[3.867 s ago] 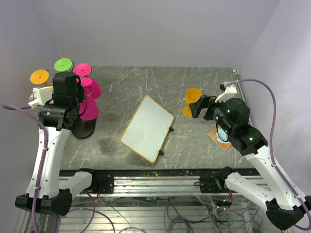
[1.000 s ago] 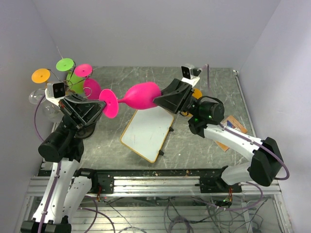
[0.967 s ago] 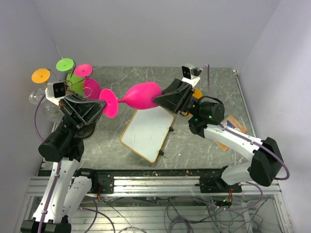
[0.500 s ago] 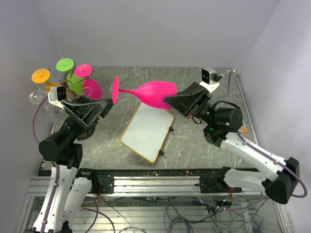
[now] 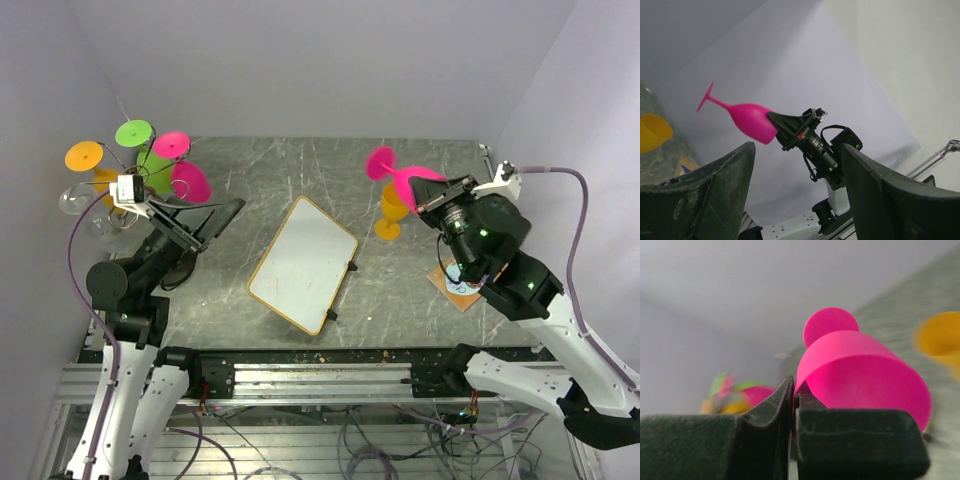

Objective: Take the wine glass off the wine glass rack

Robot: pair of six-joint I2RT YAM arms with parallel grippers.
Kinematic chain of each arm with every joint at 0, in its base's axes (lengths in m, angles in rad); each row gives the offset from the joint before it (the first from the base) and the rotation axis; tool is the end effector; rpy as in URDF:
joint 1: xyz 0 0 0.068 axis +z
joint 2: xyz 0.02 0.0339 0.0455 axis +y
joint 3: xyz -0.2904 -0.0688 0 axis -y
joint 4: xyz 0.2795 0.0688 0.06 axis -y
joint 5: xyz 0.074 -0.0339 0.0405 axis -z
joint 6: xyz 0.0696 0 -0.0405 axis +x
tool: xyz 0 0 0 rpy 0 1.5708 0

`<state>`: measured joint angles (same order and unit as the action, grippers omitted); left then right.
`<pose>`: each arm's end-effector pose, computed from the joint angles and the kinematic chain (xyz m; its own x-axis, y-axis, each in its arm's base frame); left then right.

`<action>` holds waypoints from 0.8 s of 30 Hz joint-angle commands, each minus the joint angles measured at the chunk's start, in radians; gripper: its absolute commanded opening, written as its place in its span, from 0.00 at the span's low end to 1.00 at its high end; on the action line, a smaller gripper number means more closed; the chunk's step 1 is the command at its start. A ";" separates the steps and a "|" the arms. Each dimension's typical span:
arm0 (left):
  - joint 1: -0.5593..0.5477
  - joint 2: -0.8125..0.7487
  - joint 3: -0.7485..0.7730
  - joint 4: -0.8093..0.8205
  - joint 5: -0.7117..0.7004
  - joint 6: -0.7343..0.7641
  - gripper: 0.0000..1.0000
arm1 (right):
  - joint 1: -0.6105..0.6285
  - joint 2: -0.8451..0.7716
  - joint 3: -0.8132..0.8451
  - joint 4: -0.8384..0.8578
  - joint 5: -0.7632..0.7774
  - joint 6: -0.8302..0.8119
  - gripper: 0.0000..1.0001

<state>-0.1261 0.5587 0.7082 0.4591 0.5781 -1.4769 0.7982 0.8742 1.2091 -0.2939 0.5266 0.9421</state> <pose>0.1438 -0.0566 0.4440 -0.4945 -0.7778 -0.3880 0.6163 0.0010 -0.7875 0.1730 0.1274 0.4903 -0.2004 0.7962 -0.5709 -0.1811 0.5426 0.8202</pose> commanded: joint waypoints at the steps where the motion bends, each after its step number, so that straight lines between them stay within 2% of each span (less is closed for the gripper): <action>1: 0.002 0.017 0.093 -0.133 0.017 0.145 0.80 | 0.001 0.074 0.062 -0.489 0.565 -0.028 0.00; 3: 0.002 0.017 0.135 -0.215 0.002 0.203 0.79 | 0.001 0.139 0.098 -0.606 0.660 0.008 0.00; 7: 0.002 0.002 0.234 -0.429 -0.069 0.368 0.79 | -0.003 0.261 0.173 -0.931 0.739 0.313 0.00; 9: 0.002 -0.002 0.277 -0.525 -0.102 0.429 0.79 | -0.023 0.297 0.190 -0.992 0.734 0.375 0.00; 11: 0.002 -0.002 0.316 -0.590 -0.124 0.482 0.79 | -0.065 0.324 0.192 -0.980 0.690 0.350 0.00; 14: 0.002 0.004 0.354 -0.648 -0.152 0.529 0.79 | -0.227 0.333 0.163 -0.827 0.524 0.202 0.00; 16: 0.002 0.010 0.377 -0.678 -0.159 0.549 0.79 | -0.371 0.330 0.115 -0.675 0.307 0.061 0.00; 18: 0.002 0.017 0.398 -0.706 -0.168 0.567 0.79 | -0.478 0.344 0.076 -0.593 0.107 0.001 0.00; 20: 0.002 0.021 0.418 -0.730 -0.176 0.581 0.79 | -0.543 0.386 0.085 -0.574 -0.018 -0.008 0.00; 24: 0.002 0.024 0.424 -0.748 -0.174 0.584 0.79 | -0.630 0.515 0.189 -0.631 -0.170 0.009 0.00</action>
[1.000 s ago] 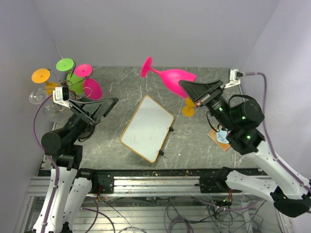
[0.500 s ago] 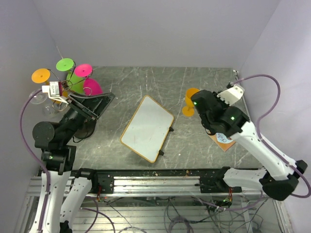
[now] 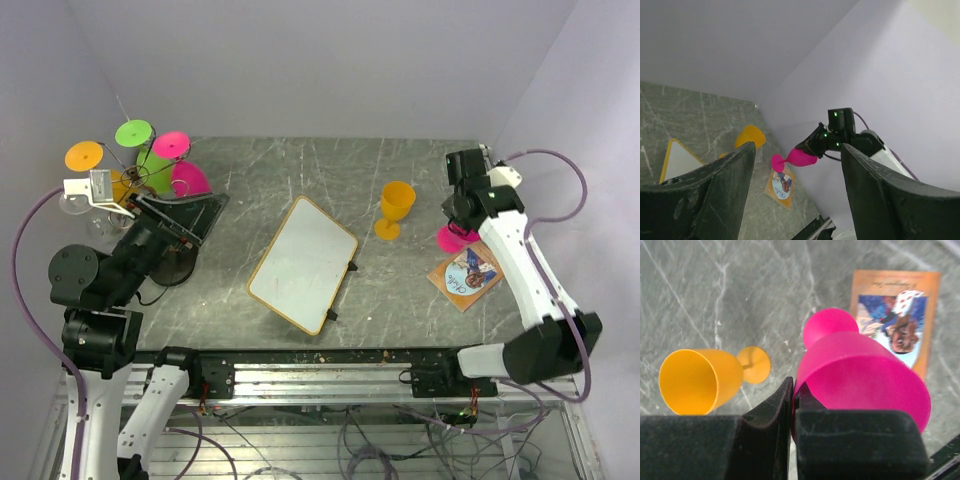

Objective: Take the wine glass off the wine glass rack

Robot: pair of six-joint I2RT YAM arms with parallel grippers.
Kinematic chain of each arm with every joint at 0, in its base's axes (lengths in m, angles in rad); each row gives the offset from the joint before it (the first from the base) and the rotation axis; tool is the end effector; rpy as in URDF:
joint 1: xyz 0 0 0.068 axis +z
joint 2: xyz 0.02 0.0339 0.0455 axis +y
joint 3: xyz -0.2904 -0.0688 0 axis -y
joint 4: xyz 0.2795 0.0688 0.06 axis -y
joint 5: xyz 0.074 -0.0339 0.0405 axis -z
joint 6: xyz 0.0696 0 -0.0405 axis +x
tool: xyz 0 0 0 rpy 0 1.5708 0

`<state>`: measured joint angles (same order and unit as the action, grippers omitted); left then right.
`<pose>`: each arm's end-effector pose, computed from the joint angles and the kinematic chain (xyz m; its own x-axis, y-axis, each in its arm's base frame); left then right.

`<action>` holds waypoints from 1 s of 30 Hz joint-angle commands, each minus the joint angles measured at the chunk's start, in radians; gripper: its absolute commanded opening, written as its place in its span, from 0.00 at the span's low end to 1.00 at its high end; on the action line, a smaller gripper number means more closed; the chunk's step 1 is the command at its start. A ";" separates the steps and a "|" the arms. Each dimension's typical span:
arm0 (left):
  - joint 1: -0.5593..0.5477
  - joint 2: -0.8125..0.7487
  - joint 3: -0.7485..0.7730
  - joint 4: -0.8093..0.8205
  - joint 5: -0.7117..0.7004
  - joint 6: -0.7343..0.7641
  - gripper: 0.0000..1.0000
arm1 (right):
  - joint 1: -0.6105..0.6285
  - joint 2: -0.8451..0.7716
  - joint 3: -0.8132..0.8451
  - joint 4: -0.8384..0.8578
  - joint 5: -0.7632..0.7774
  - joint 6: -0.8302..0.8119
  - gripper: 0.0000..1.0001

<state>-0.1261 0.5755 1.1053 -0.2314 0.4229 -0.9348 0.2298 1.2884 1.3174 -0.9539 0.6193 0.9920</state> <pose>0.1141 -0.0433 0.5050 -0.2321 -0.7101 -0.6648 0.5339 0.4783 -0.6973 0.2968 0.0279 0.3561 -0.2958 0.6309 -0.7173 0.7356 0.6295 0.2503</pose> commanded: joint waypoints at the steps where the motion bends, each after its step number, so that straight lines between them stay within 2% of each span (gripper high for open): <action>1: 0.002 0.007 0.027 -0.060 -0.016 0.041 0.79 | -0.076 0.130 0.096 0.023 -0.301 -0.041 0.00; 6: 0.002 0.003 0.032 -0.084 -0.018 0.048 0.79 | -0.129 0.232 0.109 0.047 -0.397 -0.020 0.00; 14: 0.002 -0.005 0.053 -0.129 -0.043 0.087 0.78 | -0.156 0.347 0.147 0.037 -0.391 -0.010 0.00; 21: 0.002 -0.011 0.060 -0.161 -0.066 0.110 0.78 | -0.155 0.364 0.149 0.030 -0.356 -0.006 0.00; 24: 0.002 -0.013 0.066 -0.194 -0.091 0.122 0.78 | -0.154 0.365 0.144 0.037 -0.367 -0.017 0.09; 30: 0.002 -0.007 0.058 -0.238 -0.116 0.132 0.78 | -0.131 0.330 0.159 0.022 -0.329 -0.025 0.47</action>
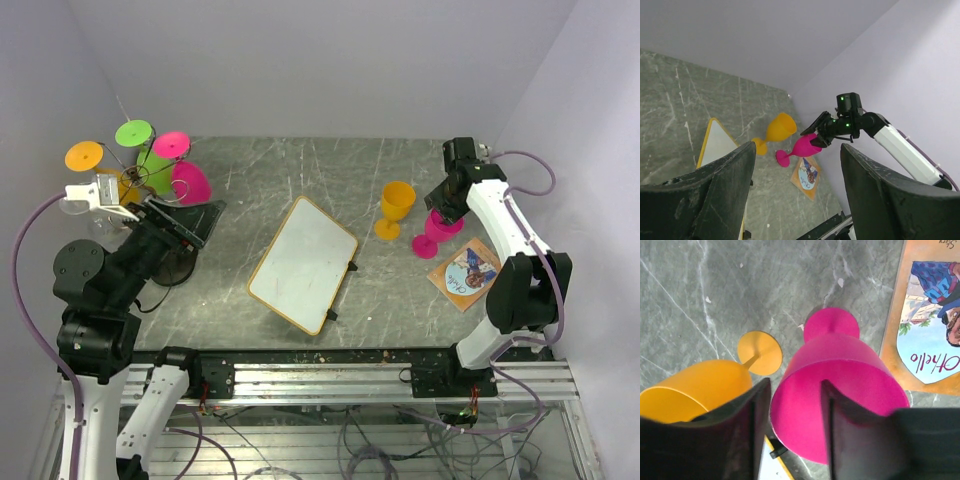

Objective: Take the wine glass off the wine glass rack

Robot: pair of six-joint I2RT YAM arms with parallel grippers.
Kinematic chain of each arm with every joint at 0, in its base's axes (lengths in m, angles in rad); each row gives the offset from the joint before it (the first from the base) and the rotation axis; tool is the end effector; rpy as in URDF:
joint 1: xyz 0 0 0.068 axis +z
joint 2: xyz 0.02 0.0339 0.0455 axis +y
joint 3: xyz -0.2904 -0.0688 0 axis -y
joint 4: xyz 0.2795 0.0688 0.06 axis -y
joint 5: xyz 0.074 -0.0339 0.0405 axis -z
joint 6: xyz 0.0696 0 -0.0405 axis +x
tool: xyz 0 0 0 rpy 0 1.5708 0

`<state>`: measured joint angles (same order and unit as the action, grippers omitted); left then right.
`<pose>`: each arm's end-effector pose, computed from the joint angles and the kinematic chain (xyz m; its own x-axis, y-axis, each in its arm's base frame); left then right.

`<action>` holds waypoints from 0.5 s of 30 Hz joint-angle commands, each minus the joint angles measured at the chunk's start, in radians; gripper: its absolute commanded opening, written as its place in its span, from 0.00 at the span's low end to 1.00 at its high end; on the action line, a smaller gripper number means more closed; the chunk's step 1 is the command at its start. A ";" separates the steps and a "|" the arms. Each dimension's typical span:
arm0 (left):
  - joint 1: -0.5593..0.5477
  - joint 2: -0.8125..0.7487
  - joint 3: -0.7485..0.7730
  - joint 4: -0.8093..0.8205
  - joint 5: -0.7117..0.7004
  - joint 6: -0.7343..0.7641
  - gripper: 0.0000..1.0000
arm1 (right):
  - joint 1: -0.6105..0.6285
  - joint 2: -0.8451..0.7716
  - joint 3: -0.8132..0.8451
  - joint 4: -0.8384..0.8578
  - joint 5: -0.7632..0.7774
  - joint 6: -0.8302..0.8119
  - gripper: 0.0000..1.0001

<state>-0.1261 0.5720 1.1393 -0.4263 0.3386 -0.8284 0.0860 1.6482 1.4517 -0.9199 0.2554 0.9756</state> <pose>0.1137 -0.0377 0.4911 -0.2336 -0.6710 -0.7037 0.4035 0.5916 -0.6980 0.3904 0.0160 0.2803 -0.4793 0.7628 -0.4340 0.7566 0.6097 0.2362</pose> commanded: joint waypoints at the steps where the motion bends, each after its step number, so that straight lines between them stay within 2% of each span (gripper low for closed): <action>1: 0.002 -0.002 0.022 -0.048 -0.034 0.025 0.78 | 0.017 -0.041 0.025 -0.010 0.035 -0.010 0.51; 7: 0.003 0.019 0.031 -0.086 -0.065 0.033 0.78 | 0.028 -0.129 0.048 -0.033 0.054 -0.019 0.65; 15: 0.002 0.102 0.123 -0.208 -0.139 0.106 0.78 | 0.029 -0.294 0.021 -0.018 0.093 -0.066 0.92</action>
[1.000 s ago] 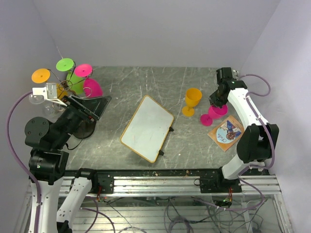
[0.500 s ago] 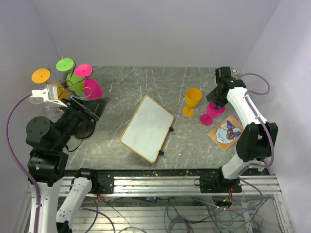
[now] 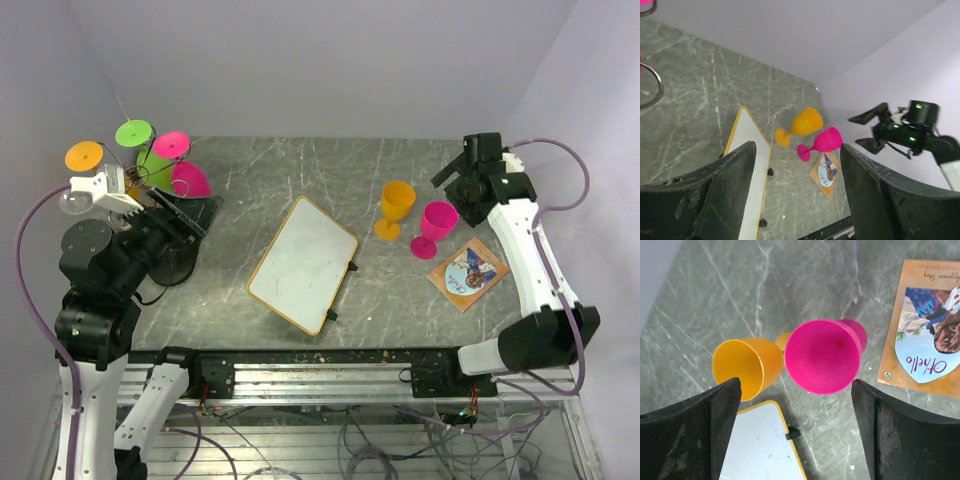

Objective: Take the wine glass off the wine glass rack

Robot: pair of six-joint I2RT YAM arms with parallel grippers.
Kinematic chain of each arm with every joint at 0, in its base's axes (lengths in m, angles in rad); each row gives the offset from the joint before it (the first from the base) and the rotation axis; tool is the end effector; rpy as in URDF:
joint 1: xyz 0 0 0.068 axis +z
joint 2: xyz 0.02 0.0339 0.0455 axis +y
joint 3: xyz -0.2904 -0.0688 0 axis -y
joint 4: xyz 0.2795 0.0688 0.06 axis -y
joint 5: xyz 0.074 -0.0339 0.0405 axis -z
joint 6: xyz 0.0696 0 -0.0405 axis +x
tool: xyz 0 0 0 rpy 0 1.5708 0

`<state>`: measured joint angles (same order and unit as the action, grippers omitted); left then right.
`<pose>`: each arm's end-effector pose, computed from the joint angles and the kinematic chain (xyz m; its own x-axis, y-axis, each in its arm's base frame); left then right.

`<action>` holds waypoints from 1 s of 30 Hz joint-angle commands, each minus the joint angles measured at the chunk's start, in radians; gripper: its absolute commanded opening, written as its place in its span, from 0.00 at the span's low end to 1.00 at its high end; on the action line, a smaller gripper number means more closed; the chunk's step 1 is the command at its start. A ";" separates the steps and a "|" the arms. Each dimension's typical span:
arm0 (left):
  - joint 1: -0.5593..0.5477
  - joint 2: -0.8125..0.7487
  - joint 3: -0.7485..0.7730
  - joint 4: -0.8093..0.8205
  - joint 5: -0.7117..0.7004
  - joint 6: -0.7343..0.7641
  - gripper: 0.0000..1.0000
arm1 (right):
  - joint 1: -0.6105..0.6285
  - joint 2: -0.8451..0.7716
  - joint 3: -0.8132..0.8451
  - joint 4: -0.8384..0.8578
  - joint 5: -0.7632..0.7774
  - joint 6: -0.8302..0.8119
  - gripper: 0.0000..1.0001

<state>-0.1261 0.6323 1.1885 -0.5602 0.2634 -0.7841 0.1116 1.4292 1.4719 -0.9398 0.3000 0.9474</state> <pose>0.1293 -0.0347 0.4831 -0.2710 -0.6529 -0.7073 0.2661 0.6553 -0.7069 0.3435 0.0178 0.3631 -0.3910 0.7367 -0.5517 0.6754 0.6369 0.3717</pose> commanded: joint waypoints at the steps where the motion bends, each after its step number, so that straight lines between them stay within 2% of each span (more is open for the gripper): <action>1: 0.002 0.066 0.097 -0.096 -0.080 0.075 0.78 | 0.003 -0.100 -0.014 0.011 0.056 -0.051 0.93; 6: 0.002 0.232 0.287 -0.229 -0.168 0.152 0.78 | 0.003 -0.270 -0.168 0.142 0.020 -0.138 0.95; 9: 0.003 0.329 0.387 -0.270 -0.206 0.185 0.85 | 0.003 -0.402 -0.292 0.287 -0.104 -0.270 0.96; 12: 0.002 0.396 0.429 -0.267 -0.261 0.193 0.87 | 0.003 -0.526 -0.382 0.386 -0.206 -0.355 0.96; 19: 0.007 0.490 0.480 -0.245 -0.401 0.188 0.88 | 0.017 -0.600 -0.405 0.368 -0.236 -0.480 0.96; 21: 0.021 0.527 0.504 -0.256 -0.407 0.183 0.88 | 0.029 -0.627 -0.432 0.386 -0.249 -0.494 0.96; 25: 0.090 0.583 0.506 -0.230 -0.332 0.160 0.86 | 0.057 -0.675 -0.465 0.414 -0.234 -0.517 0.96; 30: 0.172 0.611 0.481 -0.199 -0.274 0.066 0.83 | 0.128 -0.731 -0.466 0.423 -0.121 -0.556 0.96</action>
<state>-0.0078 1.2350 1.6745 -0.8078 -0.0643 -0.6449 0.1917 0.7486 1.0080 -0.5640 0.0978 0.4503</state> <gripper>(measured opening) 0.847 0.957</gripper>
